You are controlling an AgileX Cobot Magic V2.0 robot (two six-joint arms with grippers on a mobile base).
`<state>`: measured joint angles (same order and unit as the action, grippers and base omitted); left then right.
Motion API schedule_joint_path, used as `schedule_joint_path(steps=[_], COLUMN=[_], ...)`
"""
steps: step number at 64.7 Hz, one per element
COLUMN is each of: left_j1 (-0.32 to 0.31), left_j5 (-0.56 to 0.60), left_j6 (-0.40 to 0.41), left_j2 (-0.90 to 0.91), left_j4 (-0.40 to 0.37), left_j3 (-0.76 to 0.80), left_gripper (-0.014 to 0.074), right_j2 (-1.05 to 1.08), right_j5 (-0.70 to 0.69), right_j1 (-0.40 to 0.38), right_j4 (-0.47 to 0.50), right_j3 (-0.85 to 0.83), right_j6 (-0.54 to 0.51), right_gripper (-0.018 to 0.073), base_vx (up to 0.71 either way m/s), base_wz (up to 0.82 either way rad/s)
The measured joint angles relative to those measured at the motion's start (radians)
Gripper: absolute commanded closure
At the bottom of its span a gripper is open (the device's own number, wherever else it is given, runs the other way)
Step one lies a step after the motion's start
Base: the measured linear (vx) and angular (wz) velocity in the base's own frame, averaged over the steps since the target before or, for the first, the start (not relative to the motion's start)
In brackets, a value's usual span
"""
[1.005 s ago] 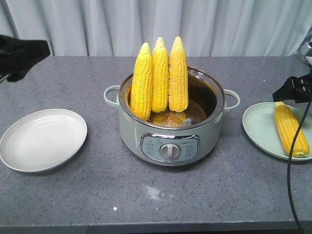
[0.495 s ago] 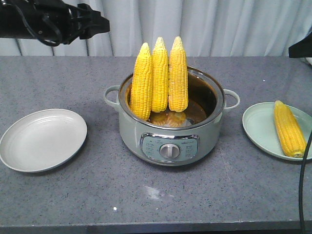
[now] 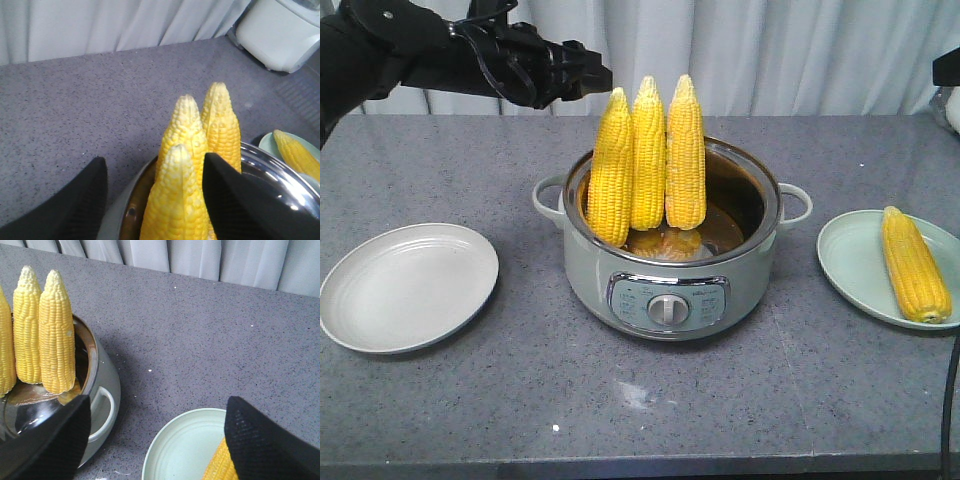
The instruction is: Distribute corn equally
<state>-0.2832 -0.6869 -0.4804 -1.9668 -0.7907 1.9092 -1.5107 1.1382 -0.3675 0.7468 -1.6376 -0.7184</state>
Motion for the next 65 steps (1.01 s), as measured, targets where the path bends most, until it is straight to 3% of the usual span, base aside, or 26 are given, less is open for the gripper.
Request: schedule_joint_path(steps=[56, 65], left_j1=[-0.033, -0.033], left_j5=[0.005, -0.014], left_j6=[-0.026, -0.026], left_j2=[-0.077, -0.083], left_j4=[-0.035, -0.038], left_j3=[0.014, 0.014], left_gripper=[0.0182, 0.0234], right_j2=[0.000, 0.000], right_j5=[0.008, 0.008], right_j1=[0.000, 0.000], right_j4=[0.000, 0.000], right_j3=[0.000, 0.000], right_j6=[0.008, 0.008], right_gripper=[0.0044, 0.0044], base_vx=[0.00, 0.00], base_wz=[0.00, 0.00])
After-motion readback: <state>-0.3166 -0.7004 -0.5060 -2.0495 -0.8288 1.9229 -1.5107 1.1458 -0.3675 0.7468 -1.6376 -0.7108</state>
